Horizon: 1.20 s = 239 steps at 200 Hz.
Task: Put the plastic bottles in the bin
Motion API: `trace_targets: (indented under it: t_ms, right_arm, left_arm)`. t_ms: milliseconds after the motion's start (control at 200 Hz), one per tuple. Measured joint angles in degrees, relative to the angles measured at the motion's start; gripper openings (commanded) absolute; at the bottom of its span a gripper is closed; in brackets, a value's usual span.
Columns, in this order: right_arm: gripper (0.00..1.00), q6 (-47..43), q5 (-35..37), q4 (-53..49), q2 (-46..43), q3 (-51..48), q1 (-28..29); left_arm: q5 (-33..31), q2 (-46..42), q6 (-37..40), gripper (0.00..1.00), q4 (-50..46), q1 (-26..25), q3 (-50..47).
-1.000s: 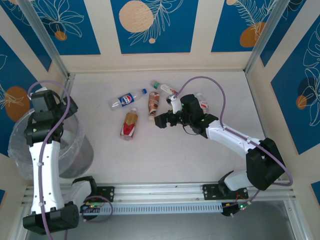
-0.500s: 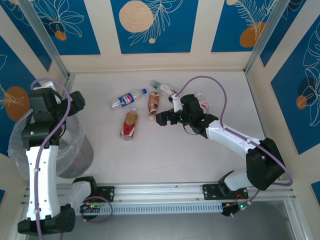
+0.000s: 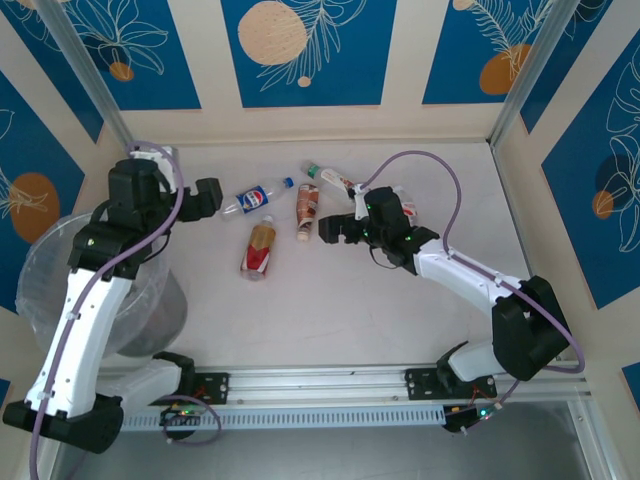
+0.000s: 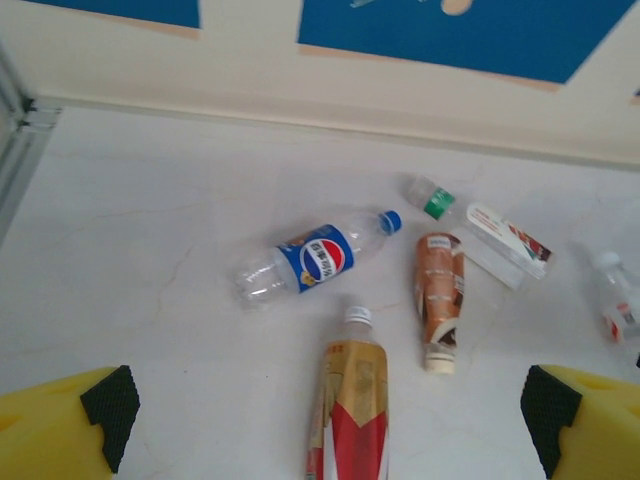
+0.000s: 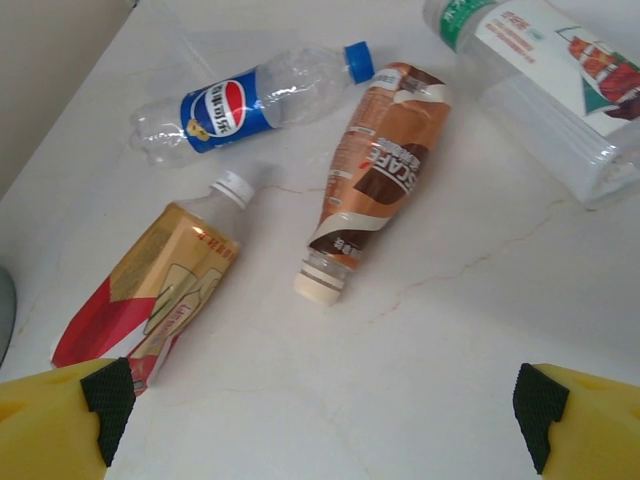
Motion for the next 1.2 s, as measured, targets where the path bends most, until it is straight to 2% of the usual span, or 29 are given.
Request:
trace_targets:
  t_ms: [190,510,825,1040,1195]
  right_arm:
    - [1.00,2.73,1.75,-3.80,1.01,1.03,-2.49]
    - [0.99,3.76,2.45,-11.08,10.01,8.66,-9.09]
    - [0.99,-16.87,-6.38,-18.29,25.42,26.32,-14.88]
    - [0.99,-26.38,-11.41,-24.37,34.42,37.07,-19.34]
    - [0.99,-31.82,-13.94,-28.61,39.45,43.63,-19.85]
  left_arm:
    - [1.44,1.99,1.09,0.99,1.44,-3.15,0.09]
    - [8.07,1.73,1.20,0.99,7.34,-3.89,-4.48]
    - [8.33,-2.23,1.22,0.99,9.14,-3.93,-7.78]
    - [8.61,-3.48,1.60,0.99,9.51,-3.93,-8.63]
    - [9.70,-3.45,1.60,0.99,9.68,-3.93,-9.09]
